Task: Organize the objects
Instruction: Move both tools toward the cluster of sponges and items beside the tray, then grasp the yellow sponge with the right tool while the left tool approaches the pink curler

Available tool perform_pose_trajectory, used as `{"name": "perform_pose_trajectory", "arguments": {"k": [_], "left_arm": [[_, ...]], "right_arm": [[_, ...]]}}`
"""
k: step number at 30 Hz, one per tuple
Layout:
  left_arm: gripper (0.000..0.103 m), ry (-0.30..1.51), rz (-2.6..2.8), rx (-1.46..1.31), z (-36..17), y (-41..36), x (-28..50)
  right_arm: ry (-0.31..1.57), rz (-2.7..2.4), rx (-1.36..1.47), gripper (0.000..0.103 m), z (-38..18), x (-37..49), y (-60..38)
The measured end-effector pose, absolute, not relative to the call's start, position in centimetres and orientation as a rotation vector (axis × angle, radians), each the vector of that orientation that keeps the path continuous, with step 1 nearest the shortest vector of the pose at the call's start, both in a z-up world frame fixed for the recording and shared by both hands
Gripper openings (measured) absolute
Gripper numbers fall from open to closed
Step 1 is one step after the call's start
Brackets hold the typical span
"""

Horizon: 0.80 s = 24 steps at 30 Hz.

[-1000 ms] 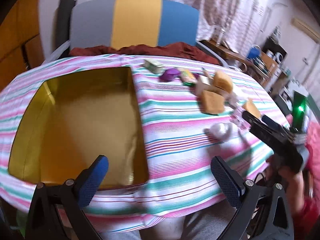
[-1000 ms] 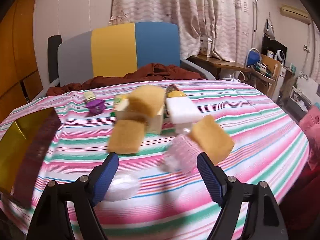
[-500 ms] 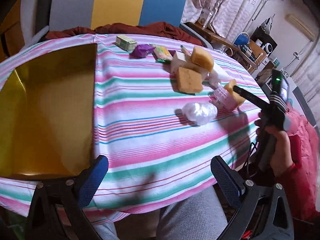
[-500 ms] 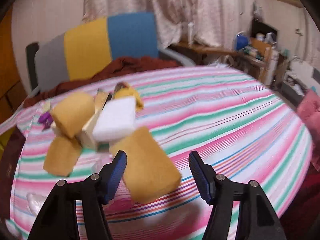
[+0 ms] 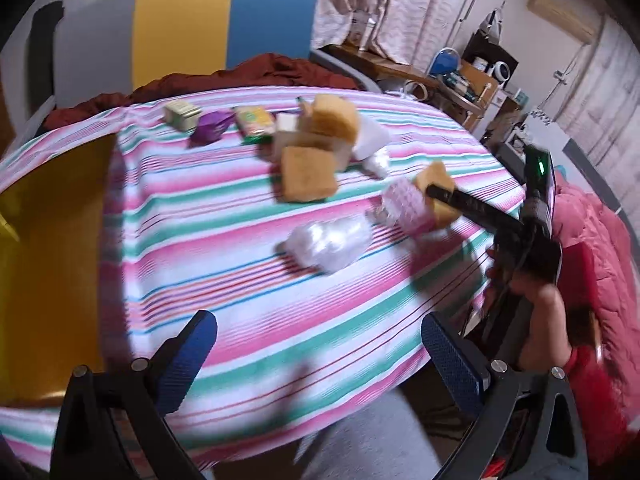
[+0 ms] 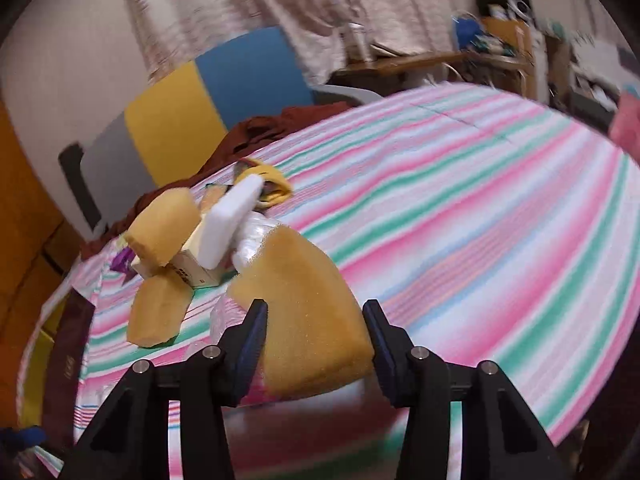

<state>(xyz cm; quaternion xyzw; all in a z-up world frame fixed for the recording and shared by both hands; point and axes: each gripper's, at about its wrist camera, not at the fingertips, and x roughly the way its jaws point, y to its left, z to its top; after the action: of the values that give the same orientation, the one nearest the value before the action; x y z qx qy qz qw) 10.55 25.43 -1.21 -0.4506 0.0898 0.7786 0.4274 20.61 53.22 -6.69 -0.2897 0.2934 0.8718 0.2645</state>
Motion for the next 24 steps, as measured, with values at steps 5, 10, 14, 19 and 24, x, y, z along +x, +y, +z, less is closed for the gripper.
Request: {"name": "perform_pose_trajectory", "arguments": {"k": [5, 10, 14, 19, 24], "left_arm": [[0.103, 0.127, 1.882, -1.099, -0.7, 29.4, 10.6], [0.103, 0.161, 1.824, -1.021, -1.4, 34.6, 11.1], [0.103, 0.378, 1.825, -0.861, -2.4, 38.4, 13.1], [0.102, 0.402, 1.751, -0.988, -5.0, 41.8, 12.0], [0.094, 0.436, 1.709, -0.993, -6.3, 44.0, 11.5]], "right_arm": [[0.986, 2.318, -0.707, 0.048, -7.4, 24.3, 53.6], [1.022, 2.295, -0.687, 0.047, -7.2, 25.6, 53.4], [1.127, 2.264, -0.69, 0.047, -7.4, 26.4, 54.5], [1.209, 2.242, -0.691, 0.047, -7.9, 26.7, 55.5], [1.209, 2.236, -0.704, 0.047, -7.9, 26.5, 55.5]]}}
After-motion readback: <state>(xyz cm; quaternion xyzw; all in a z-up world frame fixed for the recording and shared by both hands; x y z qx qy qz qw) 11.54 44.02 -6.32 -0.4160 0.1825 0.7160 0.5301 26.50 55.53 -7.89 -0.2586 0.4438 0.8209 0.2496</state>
